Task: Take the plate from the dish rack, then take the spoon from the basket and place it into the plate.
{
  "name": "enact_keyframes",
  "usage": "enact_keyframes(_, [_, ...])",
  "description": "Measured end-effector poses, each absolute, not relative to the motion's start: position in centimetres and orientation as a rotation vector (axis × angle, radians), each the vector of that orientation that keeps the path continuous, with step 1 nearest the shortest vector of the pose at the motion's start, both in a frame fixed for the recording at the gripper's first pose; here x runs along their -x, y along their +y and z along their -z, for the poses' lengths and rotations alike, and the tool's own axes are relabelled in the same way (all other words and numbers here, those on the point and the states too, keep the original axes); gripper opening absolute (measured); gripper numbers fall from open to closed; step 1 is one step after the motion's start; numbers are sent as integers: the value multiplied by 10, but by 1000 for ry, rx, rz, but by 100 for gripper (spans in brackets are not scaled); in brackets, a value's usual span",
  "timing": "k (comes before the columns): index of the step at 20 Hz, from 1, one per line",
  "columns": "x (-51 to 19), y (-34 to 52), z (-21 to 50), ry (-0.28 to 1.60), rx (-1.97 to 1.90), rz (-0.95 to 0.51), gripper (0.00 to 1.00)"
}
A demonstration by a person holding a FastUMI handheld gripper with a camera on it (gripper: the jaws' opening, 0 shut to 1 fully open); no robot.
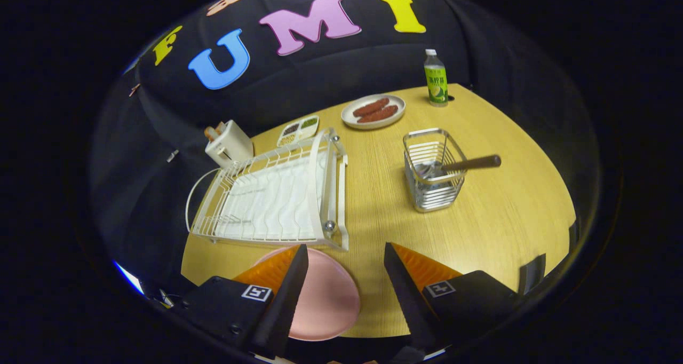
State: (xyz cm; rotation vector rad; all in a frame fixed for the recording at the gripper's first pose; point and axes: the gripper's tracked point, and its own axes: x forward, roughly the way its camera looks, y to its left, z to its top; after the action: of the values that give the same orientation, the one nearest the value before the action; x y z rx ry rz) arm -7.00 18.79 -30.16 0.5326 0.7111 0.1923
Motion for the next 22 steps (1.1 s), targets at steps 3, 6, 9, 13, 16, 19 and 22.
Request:
enact_keyframes(3, [41, 141, 250, 556, -494, -148, 88])
enact_keyframes(6, [20, 89, 233, 492, -420, -75, 88])
enact_keyframes(9, [9, 55, 255, 522, -383, -20, 88])
enact_keyframes(13, [4, 41, 302, 609, -342, -8, 88])
enact_keyframes(16, [2, 41, 332, 671, -317, -20, 87])
enact_keyframes(19, [-1, 41, 348, 707, -316, -23, 80])
enact_keyframes(22, [-7, 38, 357, 723, -340, -10, 59])
